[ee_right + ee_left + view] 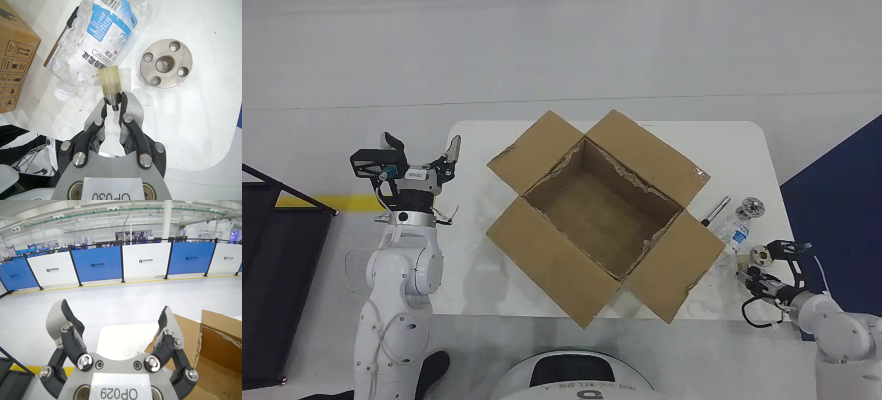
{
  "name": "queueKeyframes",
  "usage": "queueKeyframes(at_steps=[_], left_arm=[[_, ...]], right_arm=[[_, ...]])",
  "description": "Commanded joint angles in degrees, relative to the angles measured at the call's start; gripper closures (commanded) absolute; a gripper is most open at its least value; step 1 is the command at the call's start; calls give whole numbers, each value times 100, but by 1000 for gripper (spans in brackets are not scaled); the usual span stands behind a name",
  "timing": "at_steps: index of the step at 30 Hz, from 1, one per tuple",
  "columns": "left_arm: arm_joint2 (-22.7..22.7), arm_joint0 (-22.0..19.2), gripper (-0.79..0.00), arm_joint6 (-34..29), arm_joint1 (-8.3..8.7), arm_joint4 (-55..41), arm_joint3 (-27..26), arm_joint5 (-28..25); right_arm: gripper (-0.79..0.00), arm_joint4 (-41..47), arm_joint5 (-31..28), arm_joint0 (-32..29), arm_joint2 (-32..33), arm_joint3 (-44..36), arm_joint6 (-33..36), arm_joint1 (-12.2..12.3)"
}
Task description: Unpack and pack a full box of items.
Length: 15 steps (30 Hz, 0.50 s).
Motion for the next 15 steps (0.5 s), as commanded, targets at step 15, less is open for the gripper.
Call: queueKeyframes(at_steps=[15], left_arm=[[0, 0, -785, 0, 0, 0, 0, 0]], right_arm=[[-28, -91, 393, 120, -210, 11, 140, 71]])
